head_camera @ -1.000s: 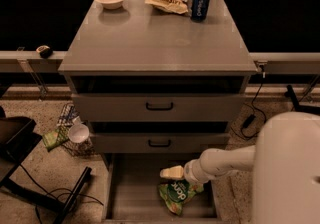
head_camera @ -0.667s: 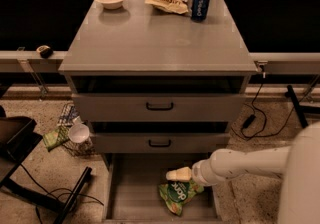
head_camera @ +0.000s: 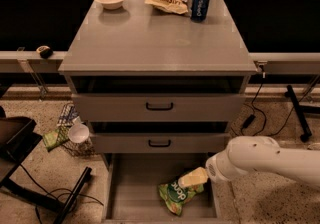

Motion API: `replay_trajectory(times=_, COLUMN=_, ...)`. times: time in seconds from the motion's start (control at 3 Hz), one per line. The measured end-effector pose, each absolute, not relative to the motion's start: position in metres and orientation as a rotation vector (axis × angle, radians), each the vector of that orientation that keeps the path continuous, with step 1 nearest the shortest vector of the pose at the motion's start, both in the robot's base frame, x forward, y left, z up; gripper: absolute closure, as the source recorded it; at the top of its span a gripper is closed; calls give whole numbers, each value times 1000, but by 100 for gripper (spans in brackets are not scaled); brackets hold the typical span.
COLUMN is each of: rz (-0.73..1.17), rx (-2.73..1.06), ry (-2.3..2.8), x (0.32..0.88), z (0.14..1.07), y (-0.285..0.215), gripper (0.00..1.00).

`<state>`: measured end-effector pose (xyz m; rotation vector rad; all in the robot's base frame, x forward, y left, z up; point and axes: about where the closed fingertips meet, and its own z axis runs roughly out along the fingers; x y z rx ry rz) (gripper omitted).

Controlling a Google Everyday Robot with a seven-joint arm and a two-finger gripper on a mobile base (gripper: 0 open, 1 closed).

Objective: Place green rice chip bag into bottom drawer

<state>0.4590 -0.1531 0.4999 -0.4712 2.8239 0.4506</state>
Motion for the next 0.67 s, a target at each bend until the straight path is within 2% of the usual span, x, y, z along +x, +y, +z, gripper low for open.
replay_trajectory(times=0.67, rz=220, rx=-660, ry=2868, x=415, z=580, y=-189, gripper=0)
